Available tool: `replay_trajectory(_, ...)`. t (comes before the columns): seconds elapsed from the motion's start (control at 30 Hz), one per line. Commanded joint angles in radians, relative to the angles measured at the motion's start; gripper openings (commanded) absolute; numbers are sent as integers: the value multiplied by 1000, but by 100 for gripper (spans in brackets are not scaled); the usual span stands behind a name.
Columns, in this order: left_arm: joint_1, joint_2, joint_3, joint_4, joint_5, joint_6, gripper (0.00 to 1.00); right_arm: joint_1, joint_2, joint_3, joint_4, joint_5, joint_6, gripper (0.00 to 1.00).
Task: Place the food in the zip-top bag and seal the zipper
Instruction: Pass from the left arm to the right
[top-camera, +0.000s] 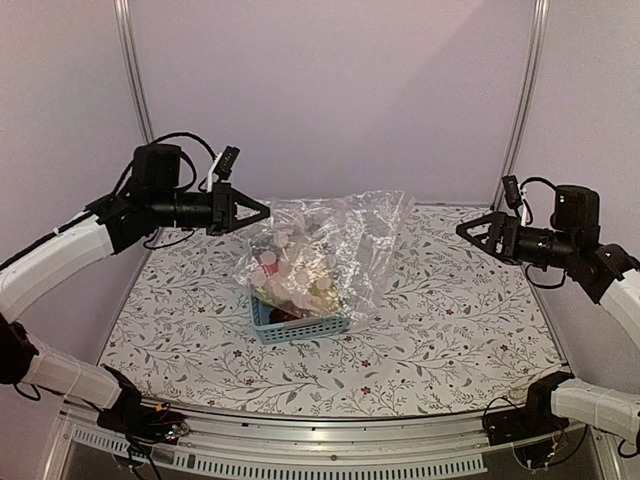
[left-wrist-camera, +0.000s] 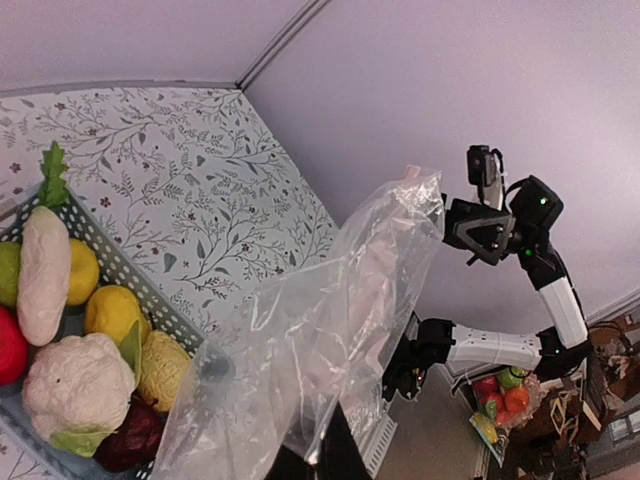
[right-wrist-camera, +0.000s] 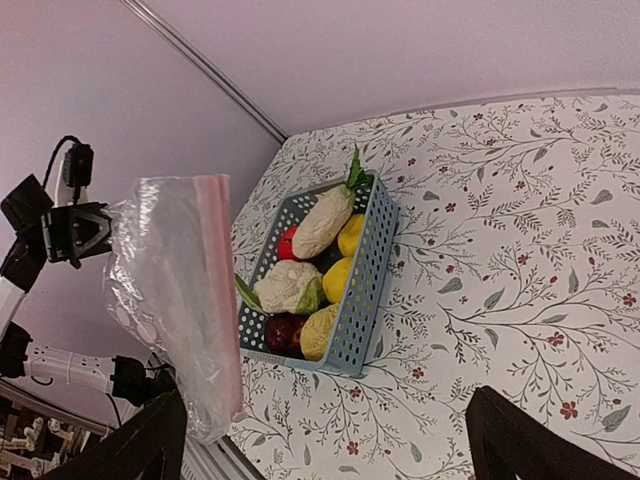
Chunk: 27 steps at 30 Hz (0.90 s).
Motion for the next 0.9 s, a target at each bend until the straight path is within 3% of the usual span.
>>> replay_trajectory(0.0, -11, 110, -173, 103, -15, -51, 0, 30, -9, -78, 77, -24, 71, 98)
replay_trajectory(0.37, 35, 168, -341, 55, -147, -21, 0, 151, 66, -149, 121, 41, 98, 95)
replay_trajectory(0.87, 192, 102, -433, 1, -207, 20, 0, 376, 368, -174, 456, 160, 274, 88)
